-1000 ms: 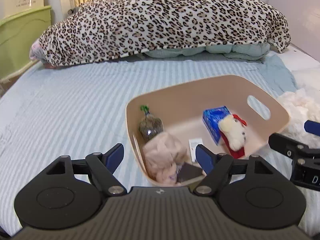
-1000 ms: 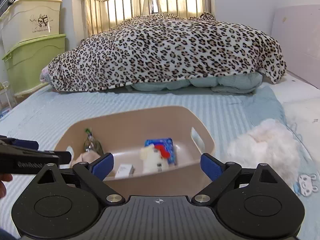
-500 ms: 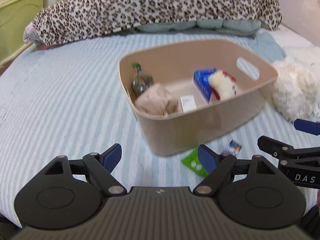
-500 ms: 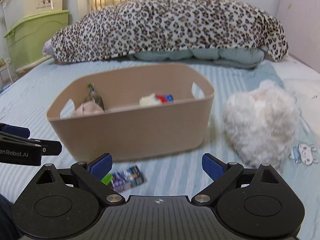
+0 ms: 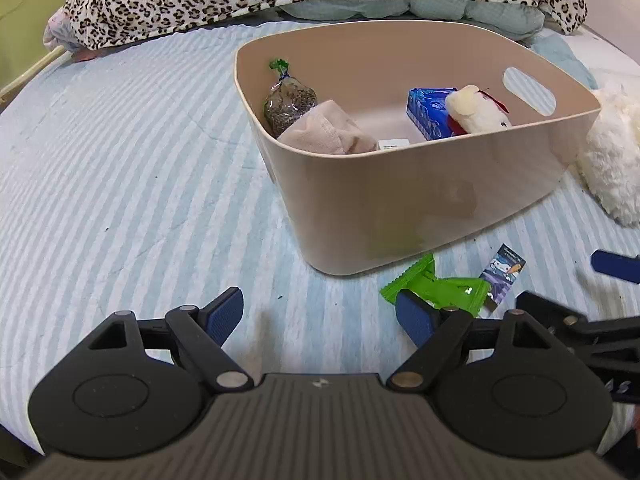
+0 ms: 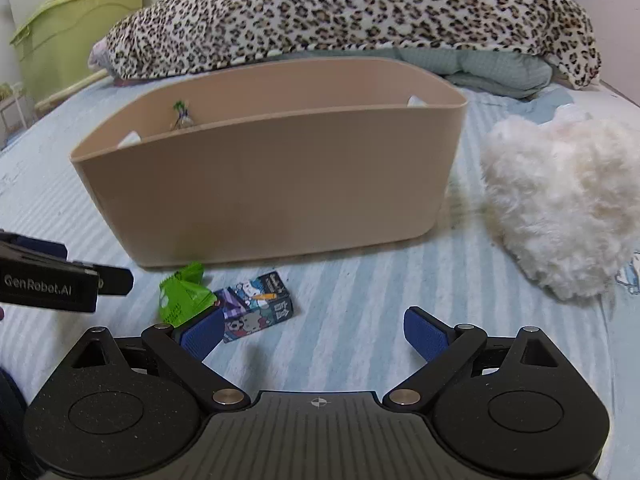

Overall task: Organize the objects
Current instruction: 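Grasp the green snack packet with the left tool while the right grasps the purple juice box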

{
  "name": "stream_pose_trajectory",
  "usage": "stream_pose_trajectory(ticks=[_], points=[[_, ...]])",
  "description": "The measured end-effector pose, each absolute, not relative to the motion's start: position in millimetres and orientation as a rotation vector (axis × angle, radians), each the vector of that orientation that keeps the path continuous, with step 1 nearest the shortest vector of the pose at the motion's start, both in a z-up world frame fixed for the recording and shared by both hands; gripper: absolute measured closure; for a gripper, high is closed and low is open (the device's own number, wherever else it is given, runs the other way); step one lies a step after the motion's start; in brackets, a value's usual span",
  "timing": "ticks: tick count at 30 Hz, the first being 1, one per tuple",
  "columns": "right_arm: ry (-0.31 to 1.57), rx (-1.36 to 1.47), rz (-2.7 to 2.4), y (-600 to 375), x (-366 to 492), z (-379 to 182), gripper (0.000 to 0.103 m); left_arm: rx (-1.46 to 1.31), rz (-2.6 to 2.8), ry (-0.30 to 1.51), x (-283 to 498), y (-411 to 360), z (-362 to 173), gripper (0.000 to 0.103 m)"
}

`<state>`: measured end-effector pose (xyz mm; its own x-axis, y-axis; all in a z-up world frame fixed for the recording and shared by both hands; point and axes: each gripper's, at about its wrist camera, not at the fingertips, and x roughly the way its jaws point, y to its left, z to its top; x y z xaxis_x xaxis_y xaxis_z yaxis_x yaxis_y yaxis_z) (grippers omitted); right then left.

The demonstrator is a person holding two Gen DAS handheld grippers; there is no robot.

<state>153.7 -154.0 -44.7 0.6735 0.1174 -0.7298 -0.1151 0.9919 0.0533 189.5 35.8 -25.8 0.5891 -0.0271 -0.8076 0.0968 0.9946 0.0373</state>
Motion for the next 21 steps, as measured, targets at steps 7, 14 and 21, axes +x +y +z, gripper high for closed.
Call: stream_pose_trajectory(ticks=[7, 14, 21], points=[[0.843, -0.018, 0.18, -143, 161, -53, 0.007, 0.055, -0.091, 0.93, 193, 37, -27, 0.019], [0.849, -0.042, 0.181, -136, 176, -57, 0.018, 0.041, -0.083, 0.932, 195, 35, -29, 0.019], [0.845, 0.002, 0.118, -155, 179, -59, 0.025, 0.015, -0.114, 0.924, 192, 32, -27, 0.019]])
